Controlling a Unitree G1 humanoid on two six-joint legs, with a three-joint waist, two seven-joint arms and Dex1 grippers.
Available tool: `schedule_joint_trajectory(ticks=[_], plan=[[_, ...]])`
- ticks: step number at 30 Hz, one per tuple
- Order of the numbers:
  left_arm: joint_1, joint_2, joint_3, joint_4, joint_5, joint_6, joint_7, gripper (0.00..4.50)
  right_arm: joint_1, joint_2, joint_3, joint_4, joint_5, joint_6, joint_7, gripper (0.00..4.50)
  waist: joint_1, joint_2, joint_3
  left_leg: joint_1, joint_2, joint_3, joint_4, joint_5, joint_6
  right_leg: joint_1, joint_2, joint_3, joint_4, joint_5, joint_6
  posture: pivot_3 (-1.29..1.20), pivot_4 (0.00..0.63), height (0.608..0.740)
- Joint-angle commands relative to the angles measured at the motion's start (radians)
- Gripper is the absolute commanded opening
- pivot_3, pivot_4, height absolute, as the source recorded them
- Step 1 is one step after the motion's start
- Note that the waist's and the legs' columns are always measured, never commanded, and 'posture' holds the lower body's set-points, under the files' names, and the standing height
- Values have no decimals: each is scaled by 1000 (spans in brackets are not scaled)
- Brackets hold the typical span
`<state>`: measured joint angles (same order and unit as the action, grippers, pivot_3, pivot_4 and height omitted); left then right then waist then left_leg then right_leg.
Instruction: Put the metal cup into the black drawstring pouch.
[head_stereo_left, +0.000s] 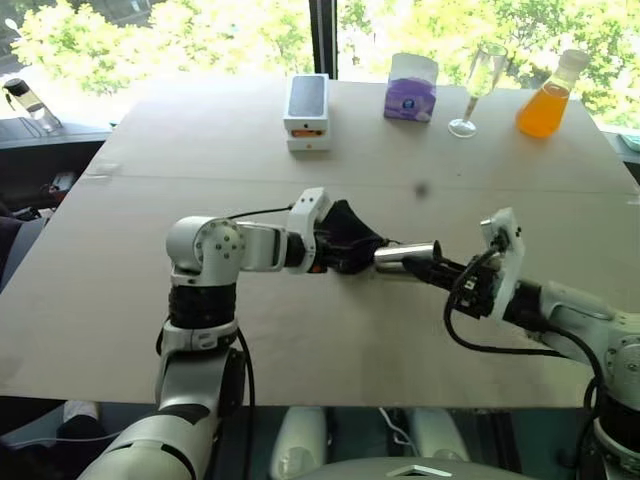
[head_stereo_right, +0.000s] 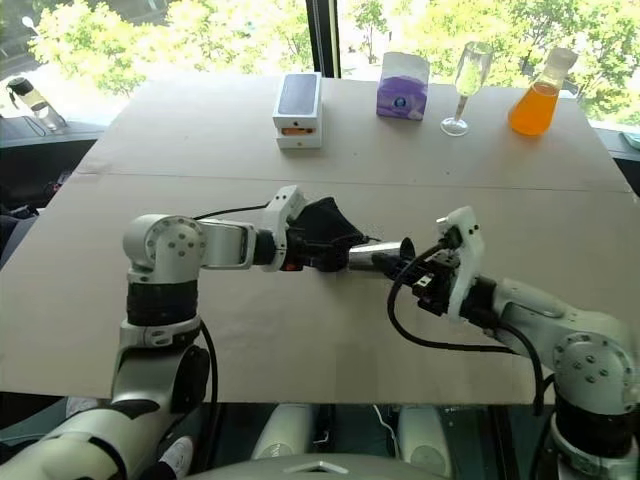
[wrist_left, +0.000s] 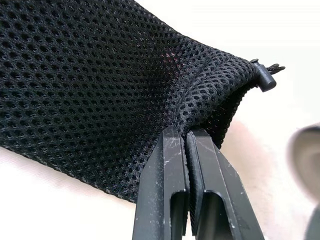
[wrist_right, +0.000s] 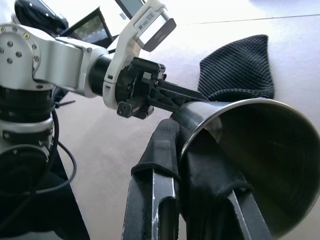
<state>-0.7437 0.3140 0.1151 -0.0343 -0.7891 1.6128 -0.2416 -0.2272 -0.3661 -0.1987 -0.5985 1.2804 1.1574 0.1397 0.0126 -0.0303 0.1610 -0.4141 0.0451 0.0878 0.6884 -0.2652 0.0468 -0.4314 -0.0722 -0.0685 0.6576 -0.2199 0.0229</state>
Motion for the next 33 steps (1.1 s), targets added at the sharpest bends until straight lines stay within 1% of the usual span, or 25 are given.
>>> schedule_joint_trajectory(ticks=[1, 5, 10, 12, 17, 20, 24, 30, 33], plan=[[-19, 3, -14, 0, -91, 2, 37, 0, -29, 45, 35, 40, 6, -68, -15, 93, 0, 0, 0, 0, 0, 0, 0, 0, 0, 0, 0, 0, 0, 0, 0, 0, 150, 737], [-25, 1, -13, 16, -163, 2, 87, 0, -41, 100, 64, 119, -23, -119, -13, 93, 0, 0, 0, 0, 0, 0, 0, 0, 0, 0, 0, 0, 0, 0, 0, 0, 150, 737], [-29, -6, 5, 38, -237, 2, 148, 0, 6, 105, 138, 163, -139, -162, 26, 93, 0, 0, 0, 0, 0, 0, 0, 0, 0, 0, 0, 0, 0, 0, 0, 0, 150, 737], [-27, -9, 15, 52, -269, 2, 176, 0, 23, 108, 149, 162, -154, -174, 36, 93, 0, 0, 0, 0, -1, 0, 0, 0, 0, 0, 0, 0, 0, 0, 0, 0, 150, 737], [-27, -5, 27, 83, -328, 2, 238, 0, 60, 114, 134, 152, -133, -185, 52, 93, -1, 0, 0, 0, 0, 0, 0, 0, 0, 0, 0, 0, 0, 0, 0, 0, 150, 737], [-27, -1, 23, 85, -365, 2, 264, 0, 68, 107, 160, 147, -171, -196, 63, 93, -1, 0, 0, 0, 0, 0, 0, 0, 0, 0, 0, 0, 0, 0, 0, 0, 150, 737], [-24, 5, 12, 75, -416, 2, 294, 0, 46, 141, 199, 171, -234, -228, 50, 93, -2, 0, 0, 0, -1, 0, 0, 0, 0, 0, 0, 0, 0, 0, 0, 0, 150, 737], [-48, -3, 45, 59, -482, 2, 329, 0, 43, 135, 266, 171, -332, -250, 94, 93, 0, 0, 0, 0, -1, 0, 0, 0, 0, 0, 0, 0, 0, 0, 0, 0, 150, 737], [-61, -6, 55, 35, -520, 2, 336, 0, 49, 142, 277, 168, -354, -256, 110, 93, 0, 0, 0, 0, -2, 0, 0, 0, 0, 0, 0, 0, 0, 0, 0, 0, 150, 737]])
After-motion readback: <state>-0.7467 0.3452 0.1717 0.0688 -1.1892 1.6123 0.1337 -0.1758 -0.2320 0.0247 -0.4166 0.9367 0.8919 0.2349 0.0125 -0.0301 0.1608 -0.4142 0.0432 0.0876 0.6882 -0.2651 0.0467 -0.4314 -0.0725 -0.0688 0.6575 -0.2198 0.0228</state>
